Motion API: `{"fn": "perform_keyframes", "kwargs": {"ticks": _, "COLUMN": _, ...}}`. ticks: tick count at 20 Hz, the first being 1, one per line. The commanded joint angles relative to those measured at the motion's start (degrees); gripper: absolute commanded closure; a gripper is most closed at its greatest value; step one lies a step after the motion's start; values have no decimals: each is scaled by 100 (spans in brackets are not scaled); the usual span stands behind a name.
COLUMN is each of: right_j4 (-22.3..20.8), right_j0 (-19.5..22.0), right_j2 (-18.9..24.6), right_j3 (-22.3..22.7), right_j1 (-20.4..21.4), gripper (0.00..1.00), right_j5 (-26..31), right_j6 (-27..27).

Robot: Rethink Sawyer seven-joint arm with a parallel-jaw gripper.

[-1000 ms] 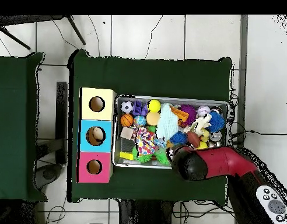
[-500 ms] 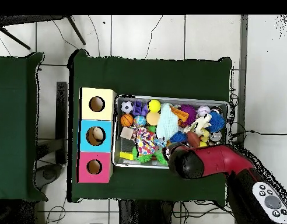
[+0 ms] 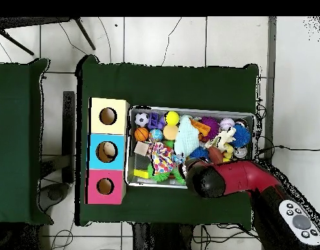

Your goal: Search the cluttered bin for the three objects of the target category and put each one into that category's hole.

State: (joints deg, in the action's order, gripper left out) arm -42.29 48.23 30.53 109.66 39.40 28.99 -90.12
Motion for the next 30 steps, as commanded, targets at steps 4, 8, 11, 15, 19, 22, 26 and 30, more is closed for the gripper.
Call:
{"fn": "perform_keyframes", "kwargs": {"ticks": 4, "right_j4": -516, "right_j0": 68, "right_j2": 297, "right_j3": -595, "right_j1": -239, "gripper": 0, "right_j5": 216, "right_j6": 1044}}
{"fn": "perform_keyframes", "kwargs": {"ticks": 8, "right_j4": -578, "right_j0": 139, "right_j2": 335, "right_j3": -669, "right_j1": -306, "gripper": 0, "right_j5": 255, "right_j6": 1173}}
{"fn": "perform_keyframes", "kwargs": {"ticks": 11, "right_j4": -647, "right_j0": 161, "right_j2": 312, "right_j3": -724, "right_j1": -402, "gripper": 0, "right_j5": 234, "right_j6": 1204}}
{"fn": "perform_keyframes", "kwargs": {"ticks": 15, "right_j4": -753, "right_j0": 194, "right_j2": 273, "right_j3": -777, "right_j1": -565, "gripper": 0, "right_j5": 142, "right_j6": 1177}}
{"fn": "perform_keyframes", "kwargs": {"ticks": 19, "right_j4": -863, "right_j0": 225, "right_j2": 288, "right_j3": -854, "right_j1": -671, "gripper": 0, "right_j5": 96, "right_j6": 1202}}
{"fn": "perform_keyframes", "kwargs": {"ticks": 22, "right_j4": -895, "right_j0": 282, "right_j2": 354, "right_j3": -941, "right_j1": -778, "gripper": 0, "right_j5": 98, "right_j6": 1275}}
{"fn": "perform_keyframes", "kwargs": {"ticks": 26, "right_j4": -962, "right_j0": 292, "right_j2": 366, "right_j3": -995, "right_j1": -878, "gripper": 0, "right_j5": 44, "right_j6": 1237}}
{"fn": "perform_keyframes", "kwargs": {"ticks": 30, "right_j4": -1037, "right_j0": 311, "right_j2": 383, "right_j3": -1050, "right_j1": -926, "gripper": 0, "right_j5": 41, "right_j6": 1256}}
